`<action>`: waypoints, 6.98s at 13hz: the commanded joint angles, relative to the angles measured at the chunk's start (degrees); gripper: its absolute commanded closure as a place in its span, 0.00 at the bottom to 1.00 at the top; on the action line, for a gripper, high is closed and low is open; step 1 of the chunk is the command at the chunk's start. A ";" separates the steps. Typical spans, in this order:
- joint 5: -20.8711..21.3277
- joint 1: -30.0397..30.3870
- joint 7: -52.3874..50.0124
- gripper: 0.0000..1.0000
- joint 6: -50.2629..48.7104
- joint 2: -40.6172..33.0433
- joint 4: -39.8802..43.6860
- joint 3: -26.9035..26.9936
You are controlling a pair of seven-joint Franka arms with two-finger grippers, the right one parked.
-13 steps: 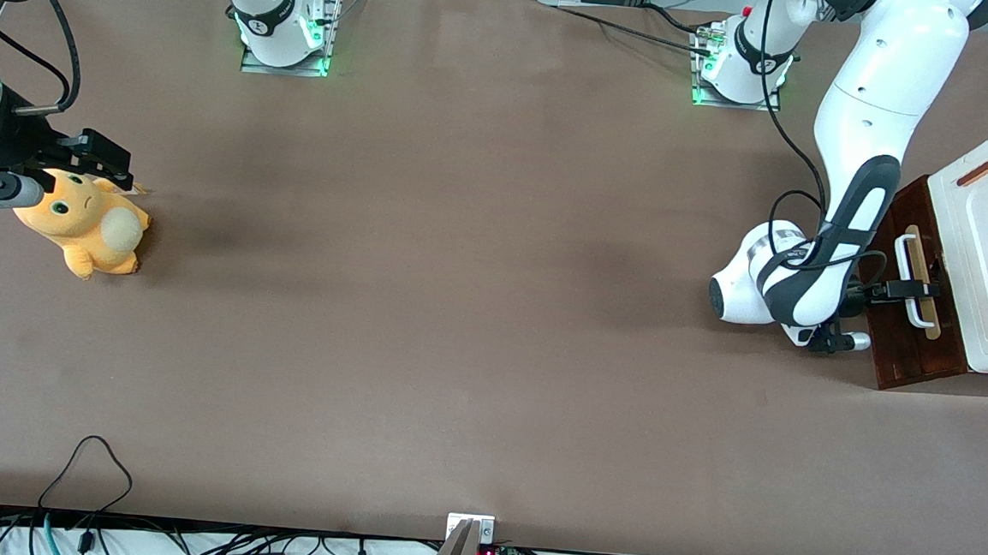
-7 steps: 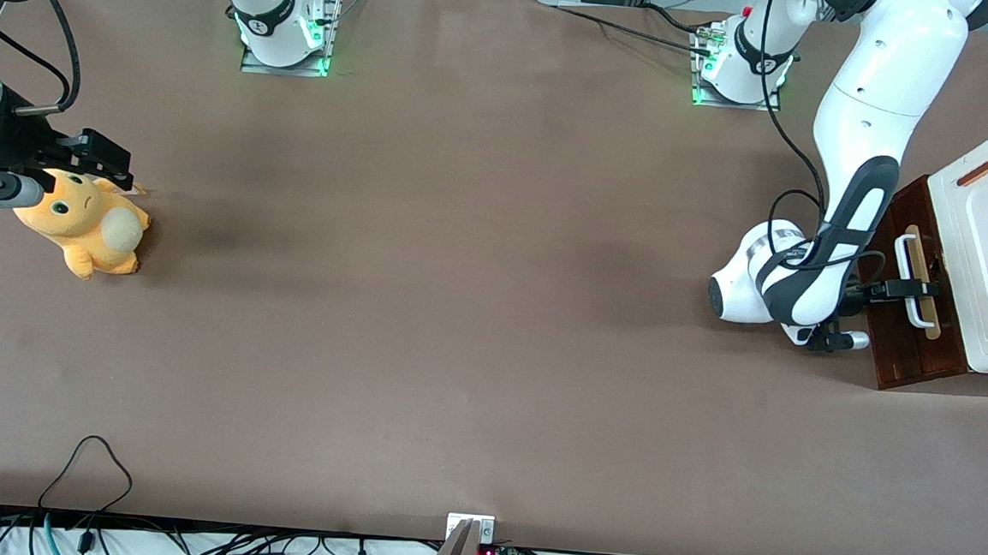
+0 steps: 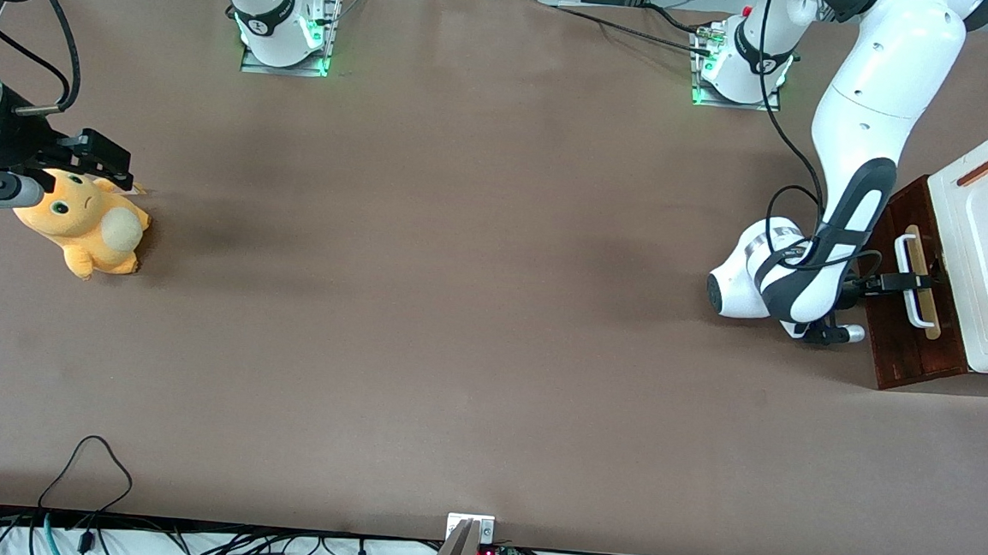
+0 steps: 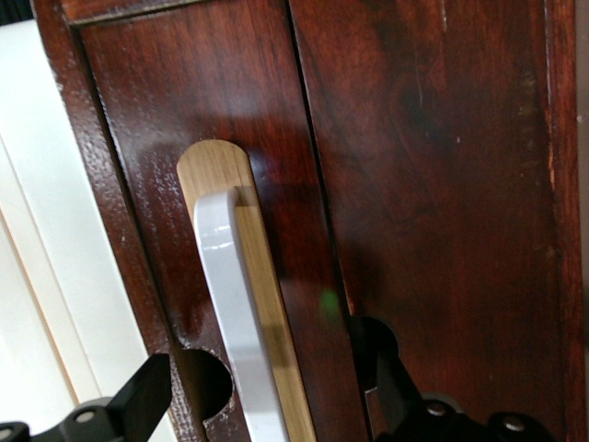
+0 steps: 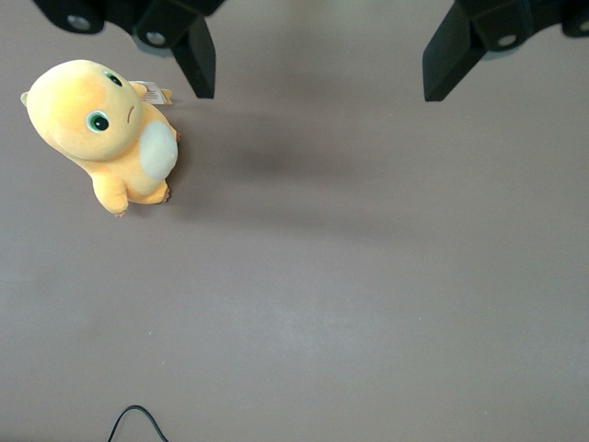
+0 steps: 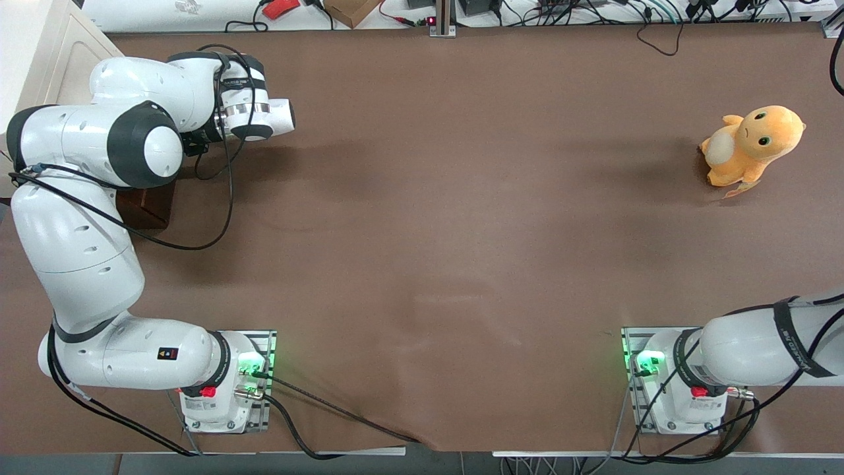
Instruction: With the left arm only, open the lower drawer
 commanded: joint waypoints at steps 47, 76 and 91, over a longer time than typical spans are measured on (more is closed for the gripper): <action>1.85 -0.04 -2.34 0.57 -2.79 -0.91 -2.52 -0.23; -0.34 -0.30 -3.57 0.83 -2.97 -1.00 -1.99 -0.50; -3.60 -2.33 -4.00 0.83 -3.06 -1.08 -1.64 -0.58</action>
